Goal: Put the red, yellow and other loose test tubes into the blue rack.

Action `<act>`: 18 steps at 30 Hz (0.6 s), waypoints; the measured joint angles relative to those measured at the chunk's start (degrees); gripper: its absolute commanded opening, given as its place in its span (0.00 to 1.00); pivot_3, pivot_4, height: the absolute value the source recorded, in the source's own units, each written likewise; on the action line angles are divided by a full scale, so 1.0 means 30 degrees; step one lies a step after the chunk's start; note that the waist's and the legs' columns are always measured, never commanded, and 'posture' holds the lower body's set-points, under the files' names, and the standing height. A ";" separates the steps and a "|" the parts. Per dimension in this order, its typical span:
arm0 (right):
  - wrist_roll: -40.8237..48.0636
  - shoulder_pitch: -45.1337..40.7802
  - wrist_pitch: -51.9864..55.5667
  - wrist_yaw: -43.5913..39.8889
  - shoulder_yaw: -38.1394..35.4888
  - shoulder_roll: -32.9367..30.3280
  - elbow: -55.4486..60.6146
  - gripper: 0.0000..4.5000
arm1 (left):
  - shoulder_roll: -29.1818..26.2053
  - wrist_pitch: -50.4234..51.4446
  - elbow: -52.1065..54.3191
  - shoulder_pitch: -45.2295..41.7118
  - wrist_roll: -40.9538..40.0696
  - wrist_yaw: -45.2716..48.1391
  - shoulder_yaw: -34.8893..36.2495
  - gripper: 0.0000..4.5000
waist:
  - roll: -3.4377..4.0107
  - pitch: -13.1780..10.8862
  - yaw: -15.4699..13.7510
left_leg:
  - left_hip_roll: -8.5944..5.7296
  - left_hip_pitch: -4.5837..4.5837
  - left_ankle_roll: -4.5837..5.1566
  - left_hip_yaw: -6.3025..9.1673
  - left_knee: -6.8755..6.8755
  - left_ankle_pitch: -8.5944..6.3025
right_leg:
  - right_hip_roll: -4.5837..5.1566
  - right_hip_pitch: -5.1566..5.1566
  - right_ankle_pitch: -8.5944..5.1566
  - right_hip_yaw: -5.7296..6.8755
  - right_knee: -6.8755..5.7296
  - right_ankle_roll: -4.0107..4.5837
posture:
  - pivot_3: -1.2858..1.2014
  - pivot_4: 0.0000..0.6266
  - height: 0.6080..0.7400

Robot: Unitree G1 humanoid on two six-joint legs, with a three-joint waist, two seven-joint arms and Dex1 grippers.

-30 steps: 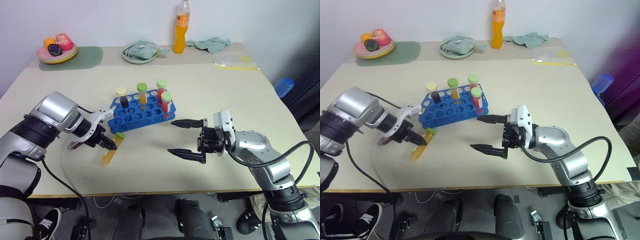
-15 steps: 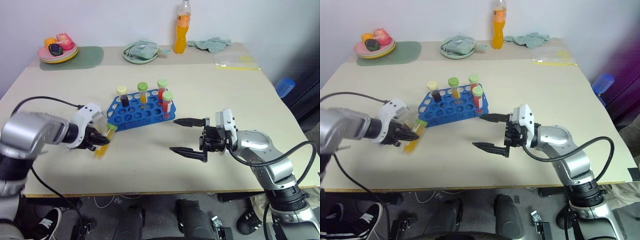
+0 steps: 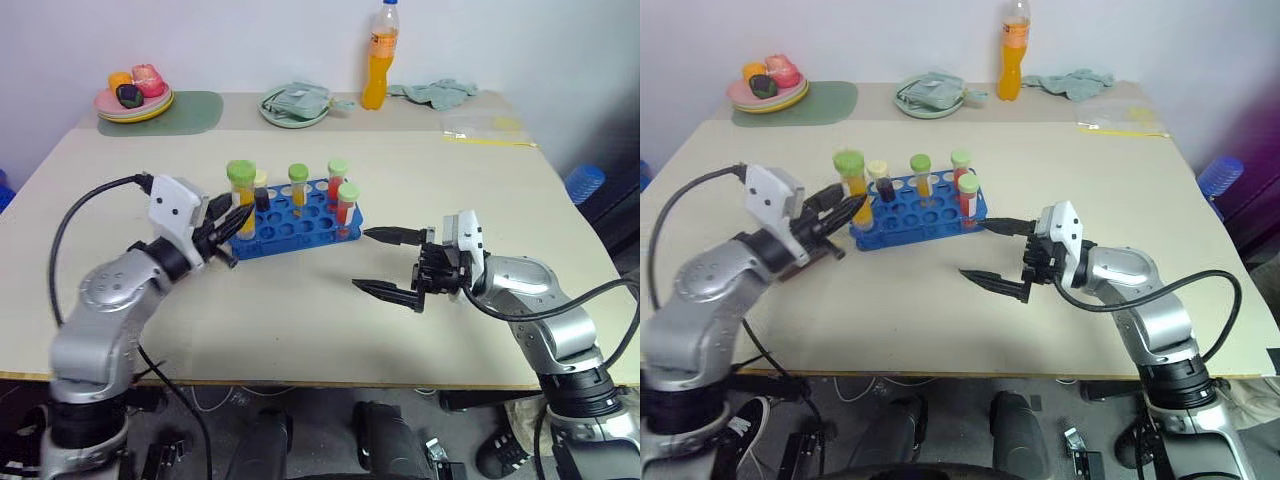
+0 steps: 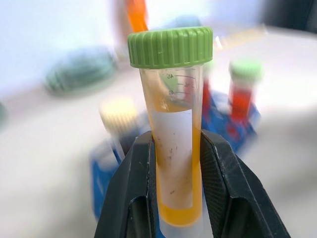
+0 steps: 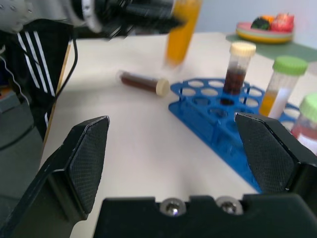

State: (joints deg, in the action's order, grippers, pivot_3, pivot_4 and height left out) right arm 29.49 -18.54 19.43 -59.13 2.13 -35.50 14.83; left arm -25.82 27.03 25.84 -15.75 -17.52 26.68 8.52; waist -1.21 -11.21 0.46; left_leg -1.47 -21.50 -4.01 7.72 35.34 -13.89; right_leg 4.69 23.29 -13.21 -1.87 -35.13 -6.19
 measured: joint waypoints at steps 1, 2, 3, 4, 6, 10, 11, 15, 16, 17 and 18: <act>0.0030 0.0110 0.0009 -0.0123 -0.0153 -0.0201 0.0005 1.00 | 0.0224 -0.1334 -0.0864 -0.0195 0.0840 -0.0294 -0.0620 0.15 | 0.0001 0.0000 0.0013 | 0.0000 0.0003 0.0000 -0.0001 -0.0003 0.0000 | 0.0000 0.0001 0.0001 0.0000 -0.0001 -0.0003 | 0.52 0.24 1.00; 0.0037 0.0223 0.0032 -0.0155 -0.0282 -0.0443 0.0014 1.00 | 0.0662 -0.2567 -0.1693 -0.0465 0.1562 -0.0599 -0.1099 0.15 | 0.0005 0.0001 0.0006 | -0.0001 0.0003 0.0001 -0.0002 -0.0003 0.0000 | -0.0001 0.0000 0.0002 0.0000 -0.0001 -0.0004 | 0.52 0.24 1.00; 0.0037 0.0310 0.0039 -0.0154 -0.0394 -0.0569 0.0026 1.00 | 0.1189 -0.3611 -0.2504 -0.0783 0.2160 -0.0967 -0.1471 0.15 | -0.0002 0.0000 0.0008 | 0.0000 -0.0001 0.0001 -0.0001 0.0000 0.0000 | -0.0003 0.0000 0.0003 0.0000 0.0001 -0.0005 | 0.52 0.24 1.00; 0.0037 0.0364 0.0038 -0.0141 -0.0484 -0.0569 0.0035 1.00 | 0.1528 -0.4461 -0.3244 -0.1102 0.2686 -0.1314 -0.1853 0.15 | -0.0002 0.0001 0.0014 | 0.0000 -0.0001 0.0001 -0.0002 0.0001 0.0000 | -0.0003 0.0000 0.0005 0.0000 0.0000 -0.0009 | 0.52 0.24 1.00; 0.0038 0.0548 0.0056 -0.0066 -0.0590 -0.0577 0.0051 1.00 | 0.2152 -0.6019 -0.4927 -0.1818 0.3295 -0.1578 -0.2324 0.15 | -0.0001 0.0001 0.0062 | 0.0002 0.0004 0.0002 -0.0002 -0.0001 0.0000 | -0.0006 0.0000 0.0023 0.0001 -0.0003 -0.0042 | 0.52 0.24 1.00; 0.0026 0.0597 0.0085 0.0390 -0.0820 -0.0567 0.0111 1.00 | 0.3498 -0.8454 -0.8347 -0.2959 0.3926 -0.1603 -0.3124 0.15 | 0.0005 0.0003 0.0084 | -0.0001 0.0007 0.0003 -0.0007 0.0000 0.0001 | -0.0006 0.0000 0.0036 0.0001 -0.0007 -0.0065 | 0.52 0.24 1.00; 0.0022 0.0598 0.0086 0.0529 -0.0898 -0.0568 0.0178 1.00 | 0.3639 -0.8839 -0.8959 -0.2963 0.4105 -0.1590 -0.3393 0.15 | 0.0004 0.0003 0.0103 | 0.0000 0.0007 0.0004 -0.0007 0.0000 0.0000 | -0.0006 0.0000 0.0037 0.0000 -0.0008 -0.0067 | 0.52 0.24 1.00; 0.0029 0.0607 0.0220 0.0778 -0.1062 -0.0674 0.0433 1.00 | 0.3932 -0.9419 -0.9675 -0.2208 0.4132 -0.1008 -0.3773 0.15 | 0.0005 0.0003 0.0125 | 0.0002 0.0007 0.0004 -0.0007 -0.0003 0.0000 | -0.0007 0.0006 0.0038 0.0001 -0.0011 -0.0069 | 0.52 0.24 1.00; 0.0027 0.0681 0.0219 0.0781 -0.1092 -0.0803 0.0452 1.00 | 0.4078 -0.9578 -0.9425 -0.1811 0.3887 -0.0905 -0.3739 0.15 | 0.0005 0.0003 0.0088 | 0.0002 0.0006 0.0004 -0.0004 -0.0002 0.0000 | -0.0007 0.0004 0.0037 0.0001 -0.0011 -0.0068 | 0.52 0.24 1.00; 0.0025 0.0776 0.0220 0.0780 -0.1130 -0.0961 0.0465 1.00 | 0.4149 -0.9569 -0.9162 -0.1534 0.3730 -0.0836 -0.3738 0.15 | 0.0008 0.0005 0.0079 | 0.0001 0.0009 0.0004 -0.0005 -0.0001 0.0000 | -0.0005 0.0001 0.0037 0.0000 -0.0011 -0.0068 | 0.52 0.24 1.00; 0.0022 0.0818 0.0220 0.0779 -0.1150 -0.1057 0.0466 1.00 | 0.4164 -0.9559 -0.8984 -0.1370 0.3689 -0.0806 -0.3739 0.15 | 0.0008 0.0005 0.0058 | 0.0001 0.0008 0.0004 -0.0005 0.0003 0.0000 | -0.0005 0.0001 0.0037 0.0001 -0.0012 -0.0067 | 0.52 0.24 1.00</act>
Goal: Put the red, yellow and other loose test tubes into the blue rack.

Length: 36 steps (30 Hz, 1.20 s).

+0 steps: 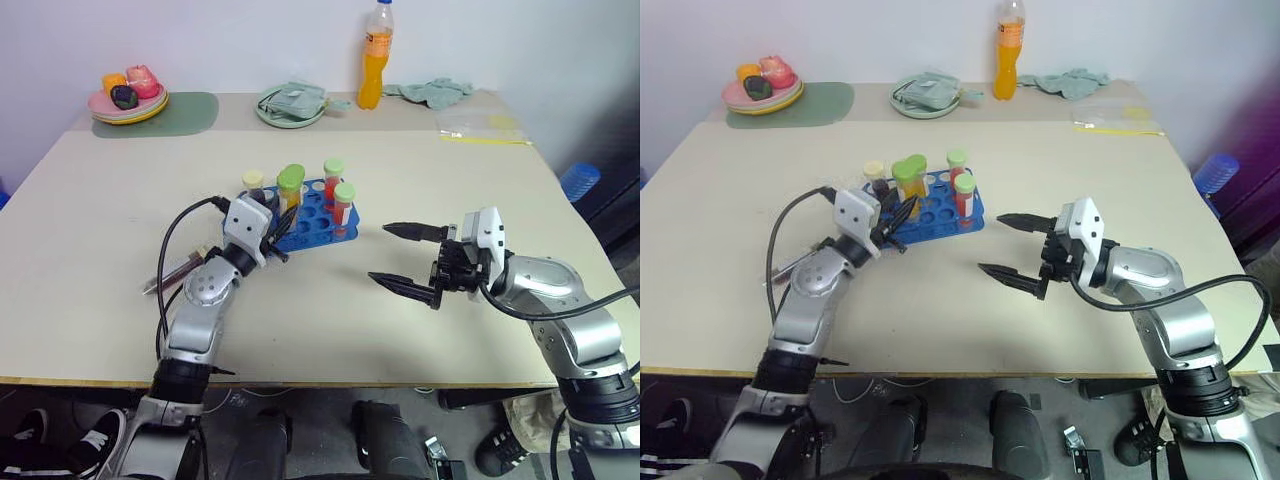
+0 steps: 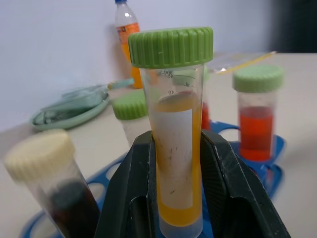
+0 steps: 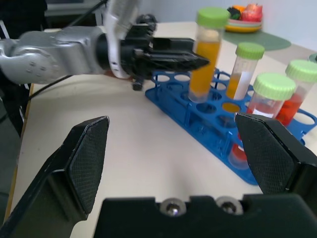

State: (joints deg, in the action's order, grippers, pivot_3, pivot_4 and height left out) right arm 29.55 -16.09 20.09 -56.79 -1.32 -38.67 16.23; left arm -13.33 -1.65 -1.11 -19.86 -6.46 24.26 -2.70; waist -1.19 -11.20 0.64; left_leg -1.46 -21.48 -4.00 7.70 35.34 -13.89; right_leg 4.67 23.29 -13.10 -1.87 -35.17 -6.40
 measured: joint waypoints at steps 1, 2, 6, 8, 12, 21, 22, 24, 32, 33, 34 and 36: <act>0.0002 -0.0003 -0.0001 0.0005 -0.0019 -0.0017 0.0000 1.00 | 0.0025 -0.0004 0.0008 0.0019 0.0008 -0.0016 0.0003 0.15 | 0.0000 0.0000 -0.0021 | 0.0000 0.0001 0.0000 0.0000 0.0007 0.0000 | -0.0001 -0.0003 0.0000 0.0000 -0.0006 0.0000 | 0.52 0.24 1.00; 0.0005 -0.0002 0.0000 0.0014 -0.0019 -0.0016 0.0000 1.00 | 0.0068 -0.0017 -0.0007 0.0019 0.0030 -0.0024 0.0000 0.15 | 0.0000 0.0000 -0.0025 | -0.0001 0.0003 0.0000 0.0000 0.0012 0.0000 | -0.0002 -0.0008 0.0001 0.0000 -0.0007 -0.0001 | 0.52 0.24 1.00; 0.0004 -0.0006 -0.0008 0.0095 -0.0019 -0.0013 0.0000 1.00 | 0.0643 -0.0409 -0.0381 -0.0010 0.0016 0.0011 -0.0041 0.15 | 0.0000 0.0000 -0.0008 | -0.0001 0.0009 0.0000 0.0000 0.0016 0.0000 | -0.0002 -0.0020 -0.0001 0.0000 -0.0005 -0.0003 | 0.52 0.24 1.00; 0.0000 -0.0007 -0.0020 0.0134 -0.0018 -0.0011 -0.0001 1.00 | 0.0822 -0.0789 -0.0746 -0.0147 0.0043 0.0140 -0.0208 0.15 | 0.0001 0.0000 -0.0008 | -0.0001 0.0011 0.0000 0.0000 0.0015 0.0000 | -0.0002 -0.0020 0.0000 0.0000 -0.0005 -0.0003 | 0.52 0.24 1.00; -0.0006 -0.0009 -0.0069 0.0230 -0.0016 0.0002 -0.0001 1.00 | 0.0970 -0.1028 -0.1374 -0.0596 0.0076 0.0101 -0.0272 0.15 | 0.0002 0.0001 -0.0006 | -0.0001 0.0011 0.0000 0.0000 0.0015 0.0000 | -0.0003 -0.0020 0.0000 0.0000 -0.0005 -0.0003 | 0.52 0.24 1.00; -0.0015 -0.0006 -0.0163 0.0544 -0.0014 0.0035 0.0001 1.00 | 0.1579 -0.1493 -0.2785 -0.1180 0.0077 0.0162 -0.0335 0.15 | 0.0010 0.0006 -0.0006 | -0.0003 0.0015 0.0000 -0.0001 0.0016 0.0000 | -0.0003 -0.0027 0.0001 0.0000 -0.0005 -0.0006 | 0.52 0.24 1.00; -0.0019 -0.0006 -0.0168 0.0594 -0.0012 0.0051 0.0002 1.00 | 0.1642 -0.1493 -0.3209 -0.1179 0.0086 0.0167 -0.0341 0.15 | 0.0009 0.0006 -0.0005 | -0.0003 0.0014 0.0000 0.0000 0.0016 0.0000 | -0.0004 -0.0026 0.0001 0.0000 -0.0005 -0.0007 | 0.52 0.24 1.00; -0.0027 -0.0006 -0.0231 0.0659 -0.0013 0.0100 0.0001 1.00 | 0.1670 -0.1515 -0.3869 -0.1171 0.0098 0.0194 -0.0347 0.15 | 0.0008 0.0005 -0.0002 | -0.0003 0.0009 0.0000 0.0001 0.0016 0.0000 | -0.0005 -0.0020 0.0001 0.0001 -0.0005 -0.0008 | 0.52 0.24 1.00; -0.0050 -0.0007 -0.0457 0.0818 -0.0013 0.0117 0.0000 1.00 | 0.1676 -0.0693 -0.3258 -0.0751 -0.1228 0.1019 0.0033 0.47 | 0.0008 0.0005 0.0024 | 0.0000 0.0010 0.0000 0.0001 0.0009 -0.0001 | -0.0004 -0.0020 0.0000 0.0001 -0.0002 -0.0008 | 0.52 0.24 1.00; -0.0053 -0.0007 -0.0458 0.0850 -0.0012 0.0128 -0.0001 1.00 | 0.1680 -0.0428 -0.2997 -0.0634 -0.1492 0.1176 0.0045 0.59 | 0.0009 0.0005 0.0017 | -0.0001 0.0011 0.0000 0.0001 0.0009 0.0000 | -0.0004 -0.0020 0.0000 0.0001 -0.0003 -0.0007 | 0.52 0.24 1.00; -0.0056 -0.0018 -0.0458 0.0873 0.0000 0.0157 -0.0001 1.00 | 0.1702 -0.0236 -0.2834 -0.0619 -0.1531 0.1113 0.0048 0.71 | 0.0008 0.0005 0.0012 | -0.0001 0.0010 0.0001 0.0002 0.0010 0.0000 | -0.0005 -0.0020 0.0000 0.0001 -0.0002 -0.0007 | 0.52 0.24 1.00; -0.0062 -0.0095 -0.0456 0.0972 0.0079 0.0335 -0.0002 1.00 | 0.1507 0.0717 -0.1655 -0.0399 -0.1626 0.0718 0.0207 0.94 | 0.0008 0.0005 0.0037 | 0.0000 0.0011 0.0001 0.0002 0.0011 0.0000 | -0.0005 -0.0020 0.0000 0.0000 -0.0003 -0.0007 | 0.52 0.24 1.00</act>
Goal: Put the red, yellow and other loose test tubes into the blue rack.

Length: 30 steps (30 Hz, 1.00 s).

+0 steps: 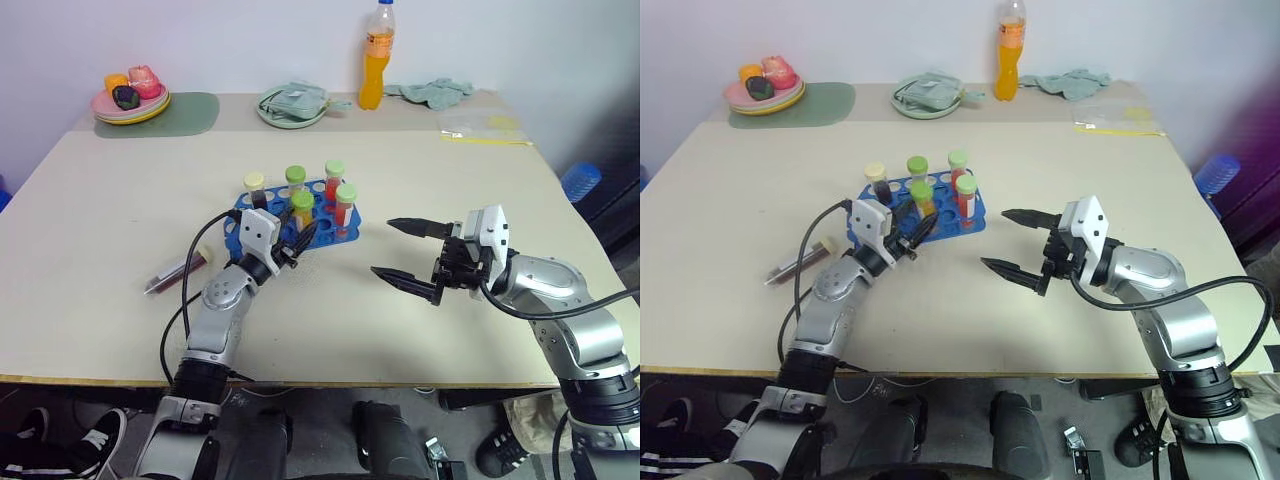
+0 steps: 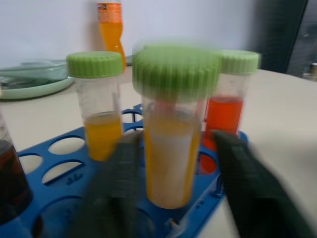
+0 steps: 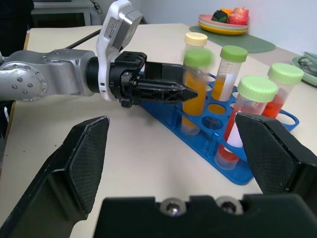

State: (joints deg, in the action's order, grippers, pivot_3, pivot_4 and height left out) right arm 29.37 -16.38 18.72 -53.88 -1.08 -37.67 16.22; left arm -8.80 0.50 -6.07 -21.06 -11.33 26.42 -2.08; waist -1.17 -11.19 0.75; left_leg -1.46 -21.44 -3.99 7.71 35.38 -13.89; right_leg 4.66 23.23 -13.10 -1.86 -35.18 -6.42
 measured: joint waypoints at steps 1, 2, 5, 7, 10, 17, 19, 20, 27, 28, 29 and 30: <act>-0.0005 -0.0042 0.0005 0.0031 0.0057 0.0087 -0.0006 1.00 | -0.0218 0.0641 0.0965 0.0290 -0.0148 -0.0176 0.0154 0.99 | 0.0001 0.0000 0.0064 | 0.0001 0.0002 0.0000 0.0000 -0.0004 0.0000 | 0.0000 0.0001 0.0000 0.0000 -0.0002 0.0000 | 0.52 0.24 1.00; -0.0016 -0.0053 0.0009 0.0039 0.0064 0.0107 -0.0015 1.00 | -0.0531 0.1266 0.2018 0.0661 -0.0330 -0.0248 0.0335 0.99 | 0.0003 0.0000 0.0109 | 0.0007 0.0006 0.0000 0.0000 -0.0011 -0.0001 | -0.0003 0.0003 0.0000 0.0000 -0.0005 -0.0002 | 0.52 0.24 1.00; -0.0068 -0.0196 0.0031 0.0033 0.0125 0.0144 -0.0027 1.00 | -0.1740 0.4108 0.5600 0.2308 -0.1575 -0.0301 0.1009 0.99 | 0.0007 0.0000 0.0117 | 0.0016 0.0010 0.0001 0.0001 -0.0026 -0.0001 | -0.0011 0.0011 0.0000 0.0001 -0.0008 0.0000 | 0.52 0.24 1.00; -0.0109 -0.0239 0.0069 0.0016 0.0108 0.0115 -0.0030 1.00 | -0.3449 0.7325 0.8517 0.3764 -0.3269 -0.0301 0.1925 0.99 | 0.0013 -0.0005 0.0147 | 0.0021 0.0012 0.0001 0.0002 -0.0032 -0.0001 | -0.0015 0.0021 -0.0006 0.0000 -0.0021 0.0008 | 0.52 0.24 1.00; -0.0098 -0.0244 0.0221 -0.0155 0.0102 0.0062 -0.0030 1.00 | -0.6825 1.3033 1.1483 0.4904 -0.6579 -0.0245 0.4471 0.99 | 0.0016 -0.0008 0.0106 | 0.0021 0.0014 0.0002 0.0016 -0.0025 -0.0001 | -0.0026 0.0026 -0.0043 0.0002 -0.0035 0.0058 | 0.52 0.24 1.00; 0.0429 -0.0292 0.0835 -0.1201 0.0105 -0.0074 -0.0041 1.00 | -1.7561 2.3336 0.8515 0.4443 -1.2878 0.4524 0.8523 0.99 | 0.0004 -0.0033 0.0165 | 0.0025 0.0000 0.0002 0.0013 -0.0029 -0.0002 | -0.0029 0.0057 -0.0108 0.0019 -0.0047 0.0006 | 0.52 0.24 1.00; 0.0425 -0.0445 0.0852 -0.1446 0.0292 -0.0008 -0.0089 1.00 | -1.9509 2.3056 0.6644 0.3655 -1.2498 0.6409 0.8071 0.99 | 0.0042 -0.0036 0.0139 | 0.0025 -0.0004 0.0002 -0.0001 -0.0032 -0.0003 | -0.0015 0.0059 -0.0108 0.0018 -0.0032 0.0007 | 0.52 0.24 1.00; 0.0412 -0.0593 0.0857 -0.1529 0.0420 0.0027 -0.0101 1.00 | -2.0397 2.2588 0.5878 0.3348 -1.2105 0.7397 0.7225 0.99 | 0.0041 -0.0036 0.0140 | 0.0025 -0.0004 0.0000 -0.0006 -0.0039 -0.0004 | -0.0015 0.0062 -0.0107 0.0017 -0.0021 0.0009 | 0.52 0.24 1.00; 0.0268 -0.1013 0.0852 -0.1574 0.1024 0.0507 -0.0228 1.00 | -2.2179 1.6923 -0.0293 -0.2340 -0.6140 1.5073 -0.1761 0.99 | 0.0036 -0.0036 0.0114 | 0.0028 -0.0057 -0.0001 -0.0035 -0.0077 -0.0003 | -0.0013 0.0107 -0.0055 0.0013 0.0013 0.0091 | 0.52 0.24 1.00; 0.0245 -0.0952 0.0854 -0.1553 0.0989 0.0498 -0.0210 1.00 | -2.2025 1.6164 -0.1287 -0.3474 -0.5030 1.5992 -0.2928 0.99 | 0.0037 -0.0036 0.0110 | 0.0028 -0.0065 0.0000 -0.0035 -0.0077 -0.0003 | -0.0016 0.0116 -0.0054 0.0013 0.0009 0.0090 | 0.52 0.24 1.00; 0.0238 -0.0912 0.0853 -0.1523 0.0996 0.0519 -0.0178 1.00 | -2.1752 1.5466 -0.2241 -0.4429 -0.4139 1.6620 -0.3702 0.99 | 0.0034 -0.0036 0.0102 | 0.0033 -0.0075 0.0001 -0.0033 -0.0076 -0.0003 | -0.0024 0.0122 -0.0055 0.0013 0.0005 0.0087 | 0.52 0.24 1.00; 0.0228 -0.0860 0.0853 -0.1481 0.0987 0.0513 -0.0162 1.00 | -2.0961 1.4320 -0.4073 -0.6093 -0.2750 1.7205 -0.4708 0.99 | 0.0034 -0.0036 0.0041 | 0.0032 -0.0070 0.0003 -0.0035 -0.0071 -0.0002 | -0.0025 0.0116 -0.0056 0.0014 -0.0007 0.0085 | 0.52 0.24 1.00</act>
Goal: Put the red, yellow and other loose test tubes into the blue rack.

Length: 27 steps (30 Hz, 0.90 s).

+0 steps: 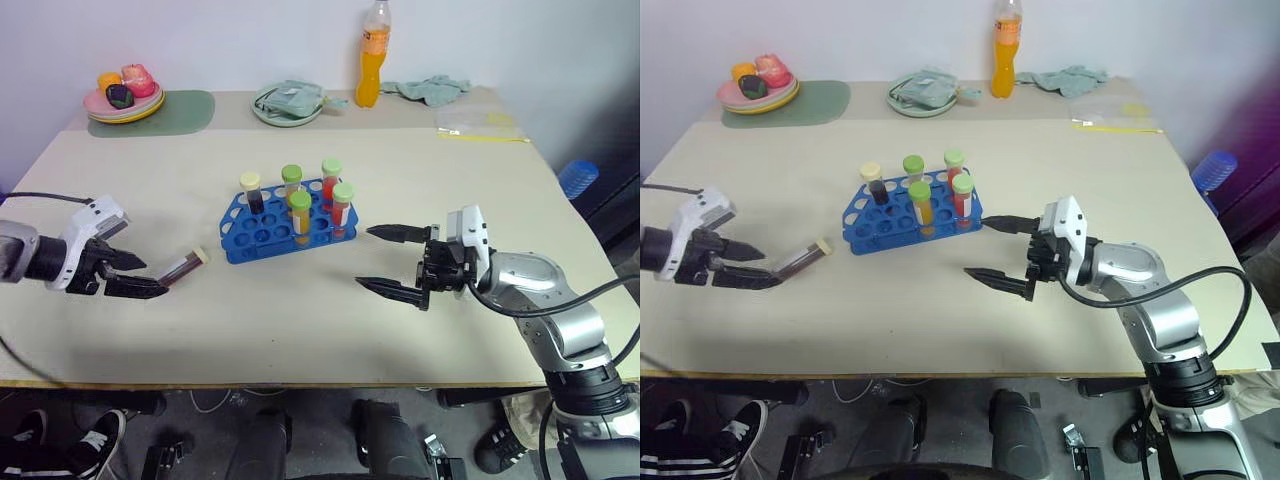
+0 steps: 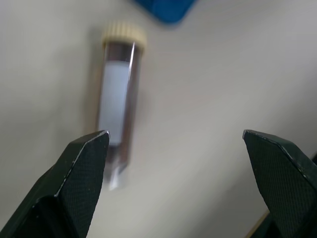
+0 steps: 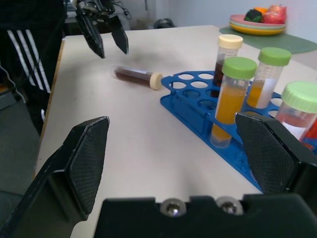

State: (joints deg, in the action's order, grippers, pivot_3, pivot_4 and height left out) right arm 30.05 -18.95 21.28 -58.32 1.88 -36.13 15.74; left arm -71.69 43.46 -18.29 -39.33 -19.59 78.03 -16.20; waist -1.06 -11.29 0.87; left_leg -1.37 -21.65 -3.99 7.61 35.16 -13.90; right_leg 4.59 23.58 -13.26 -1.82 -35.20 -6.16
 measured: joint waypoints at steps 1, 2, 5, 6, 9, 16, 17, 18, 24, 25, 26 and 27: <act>-0.0006 0.0044 -0.0002 0.0042 0.0014 0.0023 0.0049 1.00 | 0.0615 -0.0862 -0.1519 -0.1178 0.1107 0.0344 -0.0717 0.99 | -0.0005 0.0000 -0.0039 | 0.0001 -0.0002 0.0002 0.0001 0.0004 0.0001 | -0.0004 0.0001 -0.0004 0.0002 -0.0004 -0.0009 | 0.52 0.24 1.00; -0.0011 0.0092 -0.0005 0.0104 0.0005 0.0028 0.0106 1.00 | 0.1159 -0.1684 -0.3038 -0.2246 0.2225 0.0787 -0.1439 0.99 | -0.0018 0.0008 -0.0029 | 0.0001 -0.0006 0.0003 -0.0001 0.0015 0.0002 | -0.0007 -0.0003 -0.0027 0.0003 -0.0006 -0.0053 | 0.52 0.24 1.00; -0.0027 0.0380 -0.0019 0.0359 -0.0129 0.0025 0.0274 1.00 | 0.2807 -0.3915 -0.7303 -0.4928 0.4928 0.1580 -0.2923 0.99 | -0.0033 0.0011 0.0024 | 0.0000 -0.0038 0.0003 0.0000 0.0029 0.0002 | 0.0000 0.0007 -0.0038 0.0002 0.0002 -0.0092 | 0.52 0.24 1.00; -0.0026 0.0509 -0.0019 0.0466 -0.0156 0.0021 0.0371 1.00 | 0.3502 -0.4975 -0.9069 -0.5824 0.5981 0.1705 -0.3374 0.99 | -0.0034 0.0012 0.0032 | -0.0001 -0.0038 0.0003 -0.0001 0.0029 0.0002 | 0.0000 0.0008 -0.0036 0.0002 0.0002 -0.0106 | 0.52 0.24 1.00; -0.0023 0.0770 -0.0018 0.0636 -0.0188 0.0010 0.0577 1.00 | 0.4841 -0.6417 -1.2121 -0.7207 0.7554 0.2450 -0.3997 0.99 | -0.0040 0.0011 0.0096 | 0.0001 -0.0051 0.0005 0.0001 0.0027 0.0002 | -0.0003 0.0032 -0.0011 0.0003 -0.0019 -0.0163 | 0.52 0.24 1.00; -0.0053 0.0811 -0.0087 0.0903 -0.0183 0.0037 0.0648 1.00 | 0.7296 -0.7178 -1.6080 -0.9010 0.9521 0.4527 -0.4847 0.99 | -0.0062 0.0006 0.0065 | 0.0000 -0.0078 0.0006 0.0016 0.0054 0.0002 | -0.0003 0.0043 -0.0009 0.0004 -0.0044 -0.0179 | 0.52 0.24 1.00; -0.0071 0.0812 -0.0122 0.0930 -0.0183 0.0041 0.0648 1.00 | 0.7485 -0.7275 -1.6423 -0.9233 0.9801 0.4581 -0.4847 0.99 | -0.0064 0.0007 0.0077 | 0.0000 -0.0084 0.0005 0.0015 0.0058 0.0002 | -0.0002 0.0043 -0.0009 0.0004 -0.0043 -0.0180 | 0.52 0.24 1.00; -0.0111 0.0817 -0.0140 0.0950 -0.0182 0.0040 0.0649 1.00 | 0.7522 -0.7444 -1.6797 -0.9457 1.0113 0.4628 -0.4846 0.99 | -0.0067 0.0007 0.0089 | -0.0001 -0.0091 0.0006 0.0015 0.0060 0.0002 | -0.0002 0.0047 -0.0007 0.0004 -0.0040 -0.0182 | 0.52 0.24 1.00; -0.0209 0.1094 -0.0338 0.0990 -0.0195 0.0055 0.0647 1.00 | 0.8274 -0.7599 -1.7789 -0.9767 1.1095 0.4422 -0.4629 0.94 | -0.0063 0.0009 0.0113 | -0.0001 -0.0067 0.0007 0.0018 0.0059 0.0002 | -0.0001 0.0047 -0.0011 0.0004 -0.0077 -0.0196 | 0.52 0.24 1.00; -0.0214 0.1143 -0.0403 0.1021 -0.0195 0.0062 0.0647 1.00 | 0.8406 -0.7698 -1.7865 -0.9767 1.1243 0.4153 -0.4484 0.87 | -0.0062 0.0010 0.0107 | -0.0002 -0.0055 0.0008 0.0018 0.0058 0.0002 | 0.0002 0.0038 -0.0011 0.0004 -0.0080 -0.0197 | 0.52 0.24 1.00; -0.0215 0.1181 -0.0452 0.1060 -0.0194 0.0068 0.0647 1.00 | 0.8557 -0.7742 -1.7874 -0.9770 1.1365 0.3772 -0.4378 0.80 | -0.0062 0.0010 0.0103 | -0.0002 -0.0040 0.0008 0.0019 0.0058 0.0002 | 0.0002 0.0027 -0.0012 0.0004 -0.0081 -0.0198 | 0.52 0.24 1.00; -0.0215 0.1184 -0.0473 0.1083 -0.0192 0.0089 0.0647 1.00 | 0.8638 -0.7757 -1.7893 -0.9767 1.1402 0.3569 -0.4261 0.68 | -0.0062 0.0010 0.0092 | -0.0003 -0.0035 0.0008 0.0020 0.0059 0.0002 | 0.0003 0.0020 -0.0013 0.0004 -0.0084 -0.0199 | 0.52 0.24 1.00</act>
State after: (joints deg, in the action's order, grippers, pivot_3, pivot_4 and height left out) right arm 29.41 -15.40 19.86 -55.08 1.30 -35.86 17.68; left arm -45.77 20.19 -71.97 -68.64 14.62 88.74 -28.98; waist -1.25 -11.26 1.15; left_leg -1.38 -21.76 -3.96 7.67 35.34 -13.89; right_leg 4.60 23.64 -13.30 -1.81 -35.45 -6.76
